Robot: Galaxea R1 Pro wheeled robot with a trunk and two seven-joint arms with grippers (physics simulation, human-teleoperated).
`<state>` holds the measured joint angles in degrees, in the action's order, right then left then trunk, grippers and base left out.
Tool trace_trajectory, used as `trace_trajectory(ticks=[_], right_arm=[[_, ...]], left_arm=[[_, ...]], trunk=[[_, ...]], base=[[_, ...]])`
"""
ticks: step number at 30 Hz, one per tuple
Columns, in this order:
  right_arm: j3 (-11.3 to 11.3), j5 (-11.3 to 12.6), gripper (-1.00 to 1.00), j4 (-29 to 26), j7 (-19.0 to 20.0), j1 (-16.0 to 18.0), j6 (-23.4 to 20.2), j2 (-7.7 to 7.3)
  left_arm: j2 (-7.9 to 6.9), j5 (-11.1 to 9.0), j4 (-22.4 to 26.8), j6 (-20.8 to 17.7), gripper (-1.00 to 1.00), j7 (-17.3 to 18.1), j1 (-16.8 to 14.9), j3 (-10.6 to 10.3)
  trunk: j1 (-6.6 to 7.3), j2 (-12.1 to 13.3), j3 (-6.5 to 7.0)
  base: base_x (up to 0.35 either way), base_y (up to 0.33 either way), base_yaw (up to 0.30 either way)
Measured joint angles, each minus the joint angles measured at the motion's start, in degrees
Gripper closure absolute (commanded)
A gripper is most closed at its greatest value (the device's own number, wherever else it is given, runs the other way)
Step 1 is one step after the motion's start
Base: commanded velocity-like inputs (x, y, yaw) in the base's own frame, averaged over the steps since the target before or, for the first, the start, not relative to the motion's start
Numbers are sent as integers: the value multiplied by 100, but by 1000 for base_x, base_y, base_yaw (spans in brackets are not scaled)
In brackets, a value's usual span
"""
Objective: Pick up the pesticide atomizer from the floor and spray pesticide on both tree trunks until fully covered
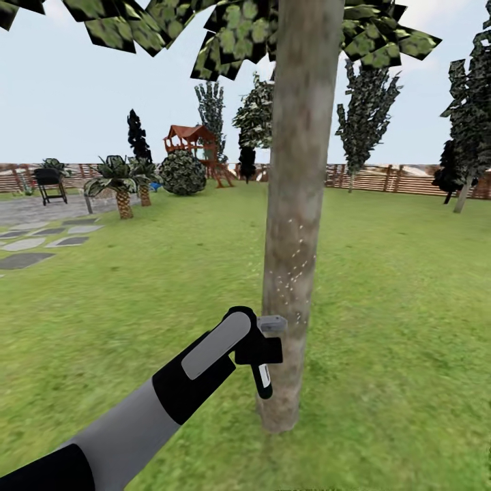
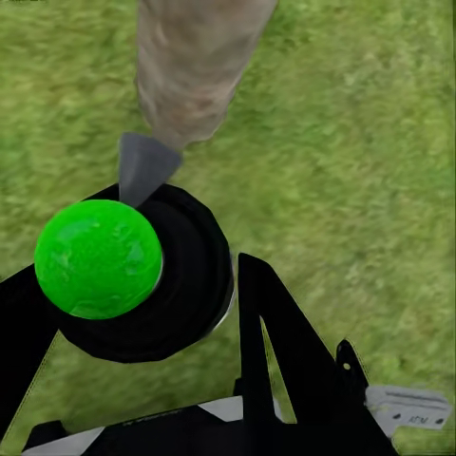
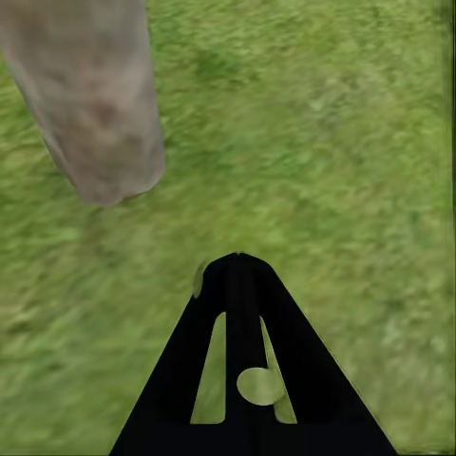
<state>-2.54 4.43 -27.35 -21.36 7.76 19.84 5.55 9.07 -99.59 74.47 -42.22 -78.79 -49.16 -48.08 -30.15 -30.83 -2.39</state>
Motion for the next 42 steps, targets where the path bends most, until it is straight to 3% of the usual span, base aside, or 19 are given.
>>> trace_trajectory(ticks=[17,21,37,42], right_arm=[[19,3,100,-25,-4,0,8,-2],[138,3,100,-27,-17,0,8,-3],[203,-5,100,-36,-23,0,11,-3],[215,-5,100,-36,-24,0,6,-3]], left_arm=[[0,5,45,-58,100,5,0,-9],[0,6,45,-58,100,8,0,-9],[0,5,57,-60,100,15,0,-15],[7,16,26,-327,100,448,-4,-36]], trunk=[[0,0,0],[0,0,0],[0,0,0],[0,0,0]], base=[[0,350,-248],[0,350,-241],[0,350,-125],[0,350,-243]])
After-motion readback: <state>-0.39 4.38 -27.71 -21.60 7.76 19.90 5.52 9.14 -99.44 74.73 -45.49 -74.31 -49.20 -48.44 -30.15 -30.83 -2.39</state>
